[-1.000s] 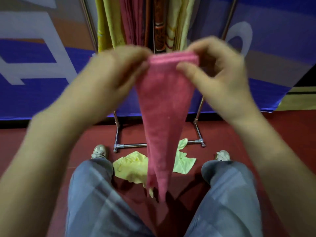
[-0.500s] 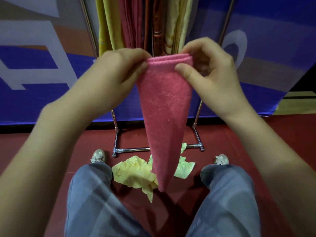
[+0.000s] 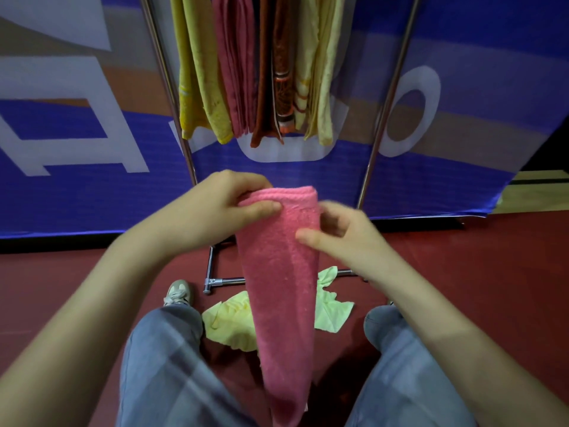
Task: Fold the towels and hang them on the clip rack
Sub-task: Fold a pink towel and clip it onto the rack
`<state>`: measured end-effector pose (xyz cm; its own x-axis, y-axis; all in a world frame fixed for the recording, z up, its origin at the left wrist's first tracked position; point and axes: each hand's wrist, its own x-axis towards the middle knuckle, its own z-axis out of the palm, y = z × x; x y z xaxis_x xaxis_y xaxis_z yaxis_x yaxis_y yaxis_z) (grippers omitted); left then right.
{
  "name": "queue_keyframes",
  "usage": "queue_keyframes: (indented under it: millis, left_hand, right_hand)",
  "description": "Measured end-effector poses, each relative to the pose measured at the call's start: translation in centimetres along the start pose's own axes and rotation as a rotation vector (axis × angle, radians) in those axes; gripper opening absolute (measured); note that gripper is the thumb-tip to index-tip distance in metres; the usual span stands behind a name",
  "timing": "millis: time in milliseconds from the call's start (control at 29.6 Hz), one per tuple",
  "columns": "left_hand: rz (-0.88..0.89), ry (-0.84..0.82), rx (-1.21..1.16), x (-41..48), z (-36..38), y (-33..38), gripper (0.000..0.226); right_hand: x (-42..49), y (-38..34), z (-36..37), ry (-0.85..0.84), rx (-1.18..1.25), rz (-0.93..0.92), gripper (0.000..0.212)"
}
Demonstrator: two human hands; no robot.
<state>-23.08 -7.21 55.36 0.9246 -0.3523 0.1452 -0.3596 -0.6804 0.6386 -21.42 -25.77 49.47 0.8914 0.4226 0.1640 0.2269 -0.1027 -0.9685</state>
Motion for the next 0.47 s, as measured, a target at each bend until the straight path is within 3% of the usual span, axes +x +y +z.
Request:
queue_keyframes:
  millis: [203, 372, 473]
  left_hand:
    - [-0.103, -0.093, 0.058, 0.4, 1.7, 0.1, 0.03]
    - [0.031, 0.035, 0.109, 0.9, 1.7, 0.6, 0.03]
    - [0.056, 0.114, 0.094, 1.0, 1.3, 0.9, 0.033]
  right_hand:
    - [-0.4, 1.4, 1.0, -0.059, 0.03, 0.062, 0.013]
    - [-0.6, 2.1, 1.3, -0.044, 0.125, 0.066, 0.021]
    - [-1.2, 4.8, 1.4, -0.146, 0.116, 0.155, 0.03]
